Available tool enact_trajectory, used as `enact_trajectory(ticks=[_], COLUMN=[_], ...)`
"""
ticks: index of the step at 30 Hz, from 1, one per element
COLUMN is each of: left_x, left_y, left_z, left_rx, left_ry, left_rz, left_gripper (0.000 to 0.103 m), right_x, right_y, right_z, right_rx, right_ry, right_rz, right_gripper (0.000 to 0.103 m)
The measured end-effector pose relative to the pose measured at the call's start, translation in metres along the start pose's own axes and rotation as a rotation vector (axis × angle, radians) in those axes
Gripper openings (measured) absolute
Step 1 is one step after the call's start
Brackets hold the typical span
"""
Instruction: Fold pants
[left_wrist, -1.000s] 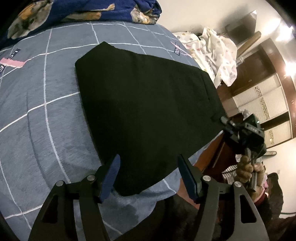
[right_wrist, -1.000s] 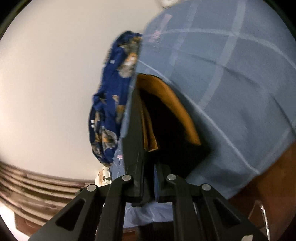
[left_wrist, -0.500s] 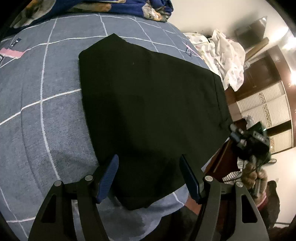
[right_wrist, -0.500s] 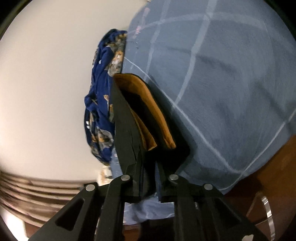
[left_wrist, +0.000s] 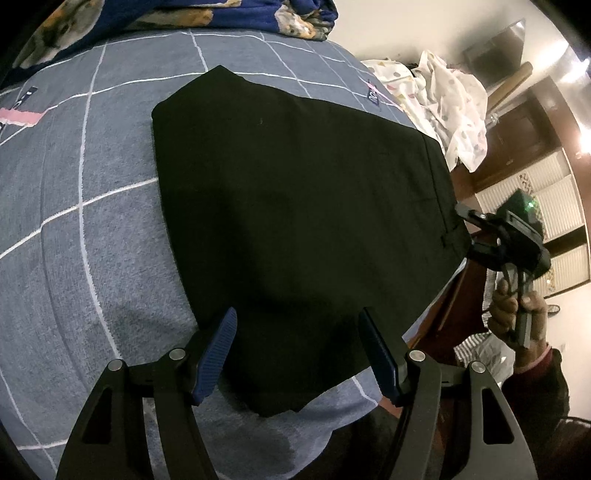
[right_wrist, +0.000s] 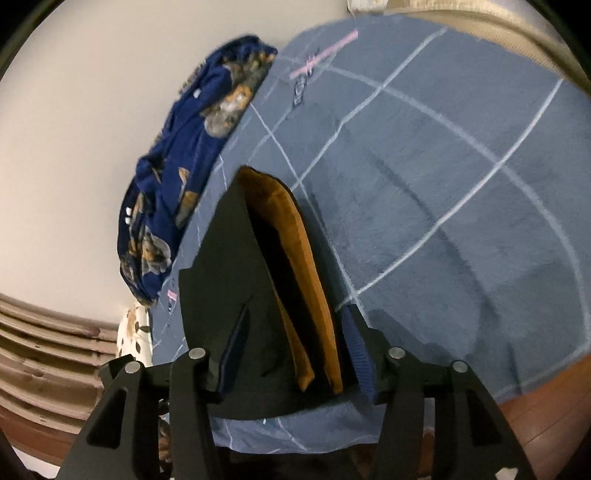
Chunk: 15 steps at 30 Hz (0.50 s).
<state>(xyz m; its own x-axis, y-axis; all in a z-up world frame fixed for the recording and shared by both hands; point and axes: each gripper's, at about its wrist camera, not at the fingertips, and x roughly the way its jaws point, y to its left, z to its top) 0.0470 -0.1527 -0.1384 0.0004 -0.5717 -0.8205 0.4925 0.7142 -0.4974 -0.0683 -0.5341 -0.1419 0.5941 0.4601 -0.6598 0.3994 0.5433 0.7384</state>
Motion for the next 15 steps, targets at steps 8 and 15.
enact_trajectory(ticks=[8,15], left_x=[-0.009,-0.016], left_y=[0.005,0.016], left_z=[0.003,0.004], left_rx=[-0.021,-0.054], left_ry=[-0.01,-0.021], left_rz=[0.01,0.033], left_gripper=[0.069,0.069], right_x=[-0.001,0.013], right_y=[0.019,0.009], right_z=[-0.011,-0.006], right_rx=[-0.042,-0.018], right_ry=[-0.015,0.007], right_rz=[0.049,0.058], right_gripper=[0.015,0.015])
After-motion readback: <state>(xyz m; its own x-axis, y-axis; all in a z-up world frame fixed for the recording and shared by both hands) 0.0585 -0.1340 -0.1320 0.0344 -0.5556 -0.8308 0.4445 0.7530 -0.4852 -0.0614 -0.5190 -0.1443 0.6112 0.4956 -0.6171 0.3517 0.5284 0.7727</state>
